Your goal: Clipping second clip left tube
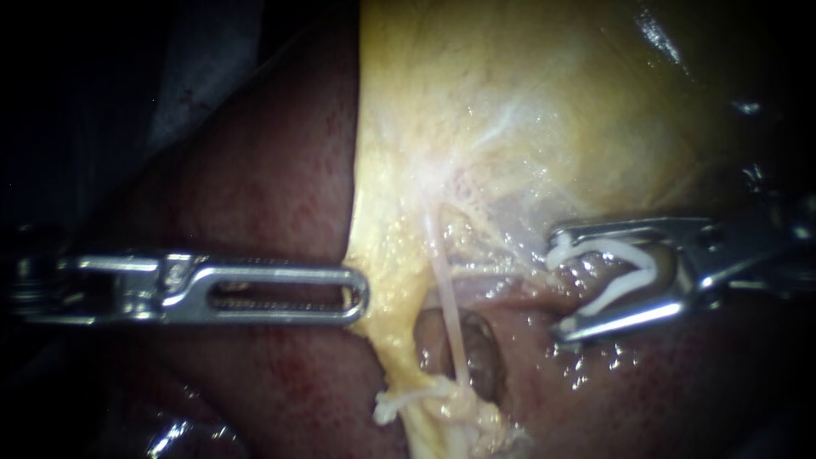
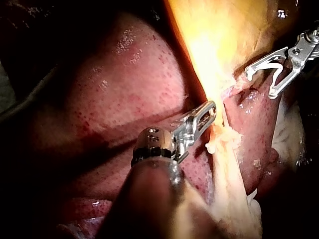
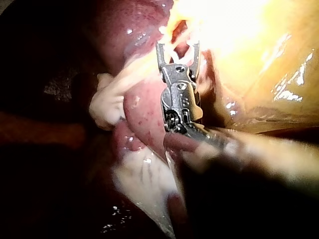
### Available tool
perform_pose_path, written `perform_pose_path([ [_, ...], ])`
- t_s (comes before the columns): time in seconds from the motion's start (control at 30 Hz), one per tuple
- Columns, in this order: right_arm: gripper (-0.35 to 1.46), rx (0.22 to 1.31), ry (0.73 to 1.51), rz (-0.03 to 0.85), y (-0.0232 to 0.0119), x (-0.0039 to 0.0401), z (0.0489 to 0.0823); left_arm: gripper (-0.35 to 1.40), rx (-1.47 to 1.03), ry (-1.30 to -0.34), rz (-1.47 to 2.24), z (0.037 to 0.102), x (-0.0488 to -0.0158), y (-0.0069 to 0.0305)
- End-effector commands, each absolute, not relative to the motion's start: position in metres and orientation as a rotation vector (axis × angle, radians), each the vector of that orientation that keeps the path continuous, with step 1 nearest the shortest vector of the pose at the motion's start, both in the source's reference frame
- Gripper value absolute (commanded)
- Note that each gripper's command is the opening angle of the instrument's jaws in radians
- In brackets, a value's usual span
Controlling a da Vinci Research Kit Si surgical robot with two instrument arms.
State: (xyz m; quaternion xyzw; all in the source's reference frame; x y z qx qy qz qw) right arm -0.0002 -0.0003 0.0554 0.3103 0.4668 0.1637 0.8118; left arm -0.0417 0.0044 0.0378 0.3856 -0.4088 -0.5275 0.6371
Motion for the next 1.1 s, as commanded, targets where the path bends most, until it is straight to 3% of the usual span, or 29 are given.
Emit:
perform_pose_path([
  [0.03, 0.56, 0.673, 0.994, 0.352, -0.0007, 0.0002, 0.0557, -0.35, 0.880, -0.933, -1.205, 0.0379, -0.0417, 0.0044],
  [0.47, 0.52, 0.776, 0.975, 0.343, -0.0058, 0.0053, 0.0609, -0.35, 0.880, -0.933, -1.205, 0.0378, -0.0417, 0.0044],
  [1.1, 0.51, 0.784, 0.970, 0.339, -0.0065, 0.0080, 0.0640, -0.35, 0.880, -0.933, -1.205, 0.0375, -0.0418, 0.0042],
])
